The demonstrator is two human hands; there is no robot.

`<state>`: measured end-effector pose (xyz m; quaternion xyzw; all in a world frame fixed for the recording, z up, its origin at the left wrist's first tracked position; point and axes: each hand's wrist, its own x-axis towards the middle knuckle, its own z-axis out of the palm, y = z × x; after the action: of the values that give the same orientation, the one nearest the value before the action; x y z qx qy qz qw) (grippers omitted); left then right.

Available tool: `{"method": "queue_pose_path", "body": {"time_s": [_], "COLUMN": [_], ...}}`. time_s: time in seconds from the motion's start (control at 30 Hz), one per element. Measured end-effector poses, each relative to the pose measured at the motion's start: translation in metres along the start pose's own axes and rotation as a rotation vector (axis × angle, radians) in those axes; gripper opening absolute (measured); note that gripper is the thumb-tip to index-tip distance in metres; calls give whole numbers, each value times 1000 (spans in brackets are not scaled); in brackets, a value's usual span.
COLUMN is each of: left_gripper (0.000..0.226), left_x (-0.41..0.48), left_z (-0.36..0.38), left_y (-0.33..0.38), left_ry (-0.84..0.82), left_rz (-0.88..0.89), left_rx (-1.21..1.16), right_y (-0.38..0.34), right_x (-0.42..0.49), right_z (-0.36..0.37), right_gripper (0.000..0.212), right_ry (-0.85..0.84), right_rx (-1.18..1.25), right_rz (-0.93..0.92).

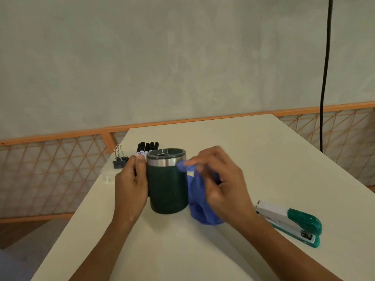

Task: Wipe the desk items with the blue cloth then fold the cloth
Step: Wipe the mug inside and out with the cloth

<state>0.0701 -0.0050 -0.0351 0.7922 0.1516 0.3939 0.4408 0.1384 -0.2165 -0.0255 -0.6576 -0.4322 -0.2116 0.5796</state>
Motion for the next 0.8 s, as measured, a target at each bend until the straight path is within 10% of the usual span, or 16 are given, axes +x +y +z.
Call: {"method": "queue_pose_path", "body": {"time_s": [0.17, 0.8], "left_gripper": [33, 26], "left_x": [0, -3], "left_z": [0, 3], "left_y": [-6, 2], "left_ry": [-83, -155], "left_rz": [134, 139], "left_rx": [95, -71], "right_y": [2, 13], "right_x": [8, -5], "right_z": [-9, -2], "right_gripper": [24, 31], "right_ry": [179, -53], "right_rx": [-15, -285], "right_rz": [178, -70]}}
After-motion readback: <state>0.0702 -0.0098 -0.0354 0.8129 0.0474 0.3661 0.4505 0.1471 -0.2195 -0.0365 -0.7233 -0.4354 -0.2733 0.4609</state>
